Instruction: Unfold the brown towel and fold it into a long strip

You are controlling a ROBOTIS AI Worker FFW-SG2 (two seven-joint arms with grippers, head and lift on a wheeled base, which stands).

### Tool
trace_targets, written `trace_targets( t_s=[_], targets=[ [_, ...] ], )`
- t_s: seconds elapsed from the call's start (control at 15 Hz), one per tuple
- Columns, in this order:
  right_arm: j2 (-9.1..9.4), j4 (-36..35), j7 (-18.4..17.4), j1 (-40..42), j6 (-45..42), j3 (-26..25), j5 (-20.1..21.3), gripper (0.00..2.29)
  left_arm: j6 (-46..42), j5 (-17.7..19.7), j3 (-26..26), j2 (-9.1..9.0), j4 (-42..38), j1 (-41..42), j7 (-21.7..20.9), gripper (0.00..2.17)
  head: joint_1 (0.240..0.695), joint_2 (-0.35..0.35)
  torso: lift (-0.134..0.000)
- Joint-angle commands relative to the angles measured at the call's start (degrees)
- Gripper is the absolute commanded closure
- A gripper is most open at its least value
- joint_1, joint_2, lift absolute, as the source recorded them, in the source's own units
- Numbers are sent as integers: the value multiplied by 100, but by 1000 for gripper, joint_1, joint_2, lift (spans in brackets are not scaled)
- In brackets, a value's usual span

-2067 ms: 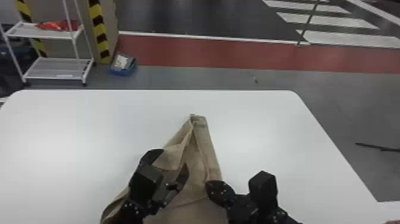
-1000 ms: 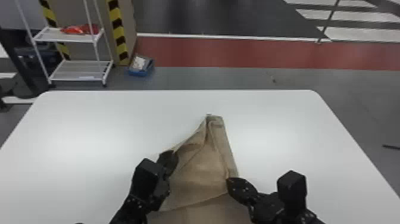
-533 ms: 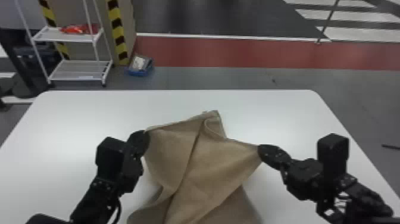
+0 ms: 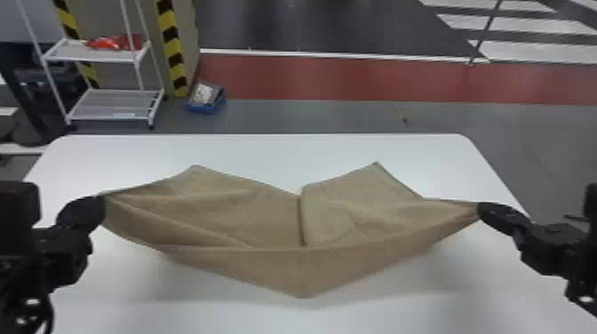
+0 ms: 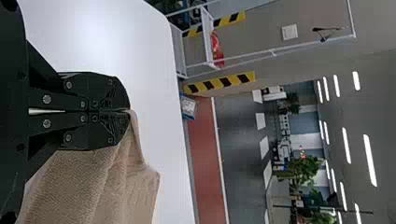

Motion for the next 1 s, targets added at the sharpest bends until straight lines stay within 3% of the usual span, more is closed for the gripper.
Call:
trace_targets(
  t_s=[0.0,0.2,0.53,0.73,0.8,0.93],
  targets=[
    [-52,128,33,-10,6,-9,-98,1683,516,182,250,-8,-247,52,-32,1956,695,-93,-123],
    [-52,207,33,-810,586,140,-11,1683,779,243,233,-44,-362,-150,-14,1953,695,-78,-123],
    [-79,1446,-55,-2893,850,808,438,1683,1623,279,259,-44,69,-1635,56,1949,695,-47,-123],
    [-70,2106,-301,-3544,358,1045,517,1683,1746,314,408,-35,508,-2365,12,1949,635,-20,-123],
    [-70,2264,-345,-3702,182,1001,490,1683,1694,446,549,-26,675,-2611,-5,1949,587,0,-123],
    [-79,2501,-353,-3904,-205,869,394,1683,1694,955,980,0,1027,-3156,-67,1953,545,12,-123]
  ],
)
